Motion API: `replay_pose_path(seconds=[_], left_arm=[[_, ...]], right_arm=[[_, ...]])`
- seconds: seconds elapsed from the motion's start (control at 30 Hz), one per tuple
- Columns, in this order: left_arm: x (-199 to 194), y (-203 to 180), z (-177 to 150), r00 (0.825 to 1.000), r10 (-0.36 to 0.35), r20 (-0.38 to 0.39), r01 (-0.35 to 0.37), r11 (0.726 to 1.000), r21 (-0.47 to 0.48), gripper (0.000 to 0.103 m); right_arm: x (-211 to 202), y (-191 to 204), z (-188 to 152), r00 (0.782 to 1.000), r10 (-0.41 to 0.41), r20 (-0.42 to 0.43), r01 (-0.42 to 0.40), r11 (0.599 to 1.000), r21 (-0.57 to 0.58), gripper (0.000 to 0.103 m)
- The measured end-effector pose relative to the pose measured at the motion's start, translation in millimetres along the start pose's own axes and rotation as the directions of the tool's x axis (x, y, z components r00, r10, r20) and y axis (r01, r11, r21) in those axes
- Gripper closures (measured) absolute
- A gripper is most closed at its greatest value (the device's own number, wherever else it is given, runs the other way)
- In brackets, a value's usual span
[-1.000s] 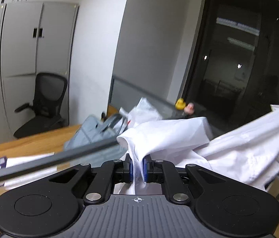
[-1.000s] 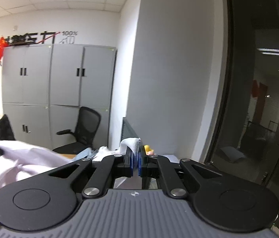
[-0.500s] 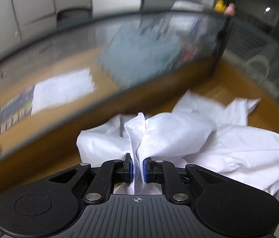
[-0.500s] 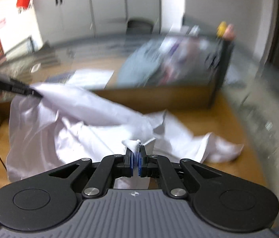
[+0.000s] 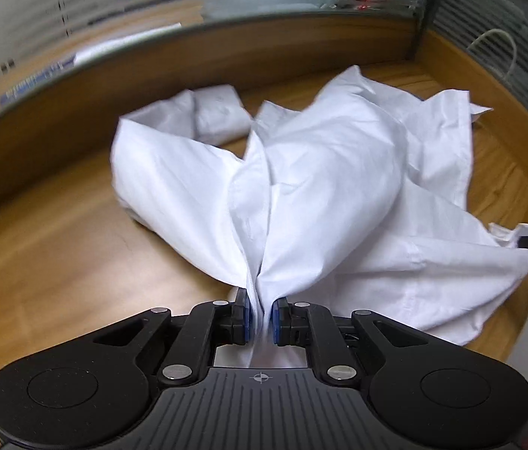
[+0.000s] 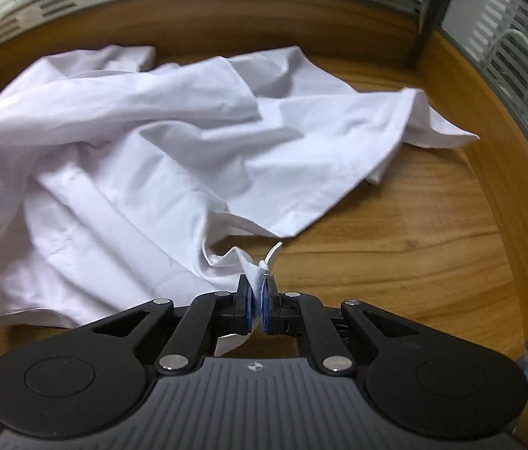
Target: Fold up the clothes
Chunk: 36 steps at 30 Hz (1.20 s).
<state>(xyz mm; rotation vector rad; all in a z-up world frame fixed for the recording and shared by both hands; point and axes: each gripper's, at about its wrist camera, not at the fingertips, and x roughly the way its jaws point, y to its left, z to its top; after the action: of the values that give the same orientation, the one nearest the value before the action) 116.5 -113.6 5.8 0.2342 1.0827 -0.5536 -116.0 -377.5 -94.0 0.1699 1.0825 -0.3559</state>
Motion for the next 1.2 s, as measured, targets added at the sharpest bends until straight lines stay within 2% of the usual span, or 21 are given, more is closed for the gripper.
replay_pose_path(seconds=[0.03,0.13,0.2,0.23,0.27,0.3,0.33,0.37,0.47,0.6,0.77,0.97,1.2], left_arm=[[-0.1,-2.8,-1.8,1.000,-0.014,-0.002,0.014,1.000,-0.011,0.089],[-23.8,6.1,-11.1,0.998,-0.044,0.035,0.046,0.996,-0.075,0.079],[-35.5,16.9,-8.2,0.996,-0.047,0.072,0.056,0.990,-0.127,0.065],[-42.6,23.4,-6.5,0.995,-0.043,0.094,0.057,0.987,-0.153,0.059],[-50.7,31.4,-4.1,0.993,-0.026,0.117,0.047,0.982,-0.181,0.046],[-54.8,36.7,0.1,0.990,-0.013,0.143,0.042,0.978,-0.202,0.040],[-63.5,46.6,2.3,0.985,0.004,0.174,0.037,0.973,-0.230,0.039],[-67.2,53.8,7.8,0.981,0.016,0.193,0.035,0.966,-0.256,0.038],[-71.3,81.9,16.1,0.973,0.044,0.225,0.034,0.943,-0.332,0.028],[-55.1,111.4,27.0,0.975,0.097,0.198,-0.013,0.922,-0.386,0.028],[-29.4,130.6,41.5,0.979,0.129,0.158,-0.062,0.926,-0.371,0.027],[7.0,147.3,62.0,0.984,0.112,0.142,-0.051,0.925,-0.376,0.025],[51.8,159.8,94.6,0.989,0.059,0.139,-0.002,0.926,-0.377,0.025]], right_arm=[[4.1,-2.0,2.7,1.000,-0.011,0.000,0.011,1.000,0.009,0.096],[10.7,-1.3,3.3,0.999,-0.032,0.009,0.032,0.999,0.033,0.093],[-0.2,-0.2,0.4,0.999,-0.041,0.027,0.040,0.999,0.033,0.085],[-12.8,0.7,-1.3,0.998,-0.047,0.039,0.046,0.998,0.030,0.077],[-23.1,1.2,-1.8,0.997,-0.050,0.050,0.049,0.998,0.027,0.064],[-29.1,1.2,-0.3,0.997,-0.043,0.062,0.042,0.999,0.021,0.057],[-33.6,1.1,1.7,0.997,-0.029,0.072,0.028,1.000,0.012,0.045],[-39.0,1.8,3.6,0.996,-0.015,0.083,0.015,1.000,0.001,0.040],[-54.1,9.6,10.1,0.993,0.024,0.114,-0.019,0.999,-0.050,0.039],[-57.4,30.7,20.7,0.986,0.115,0.123,-0.102,0.989,-0.108,0.035],[-48.6,68.6,28.9,0.974,0.195,0.114,-0.166,0.961,-0.223,0.035],[-23.4,110.4,37.6,0.962,0.264,0.070,-0.235,0.930,-0.282,0.033],[11.8,146.6,50.3,0.953,0.303,0.025,-0.281,0.910,-0.304,0.033]])
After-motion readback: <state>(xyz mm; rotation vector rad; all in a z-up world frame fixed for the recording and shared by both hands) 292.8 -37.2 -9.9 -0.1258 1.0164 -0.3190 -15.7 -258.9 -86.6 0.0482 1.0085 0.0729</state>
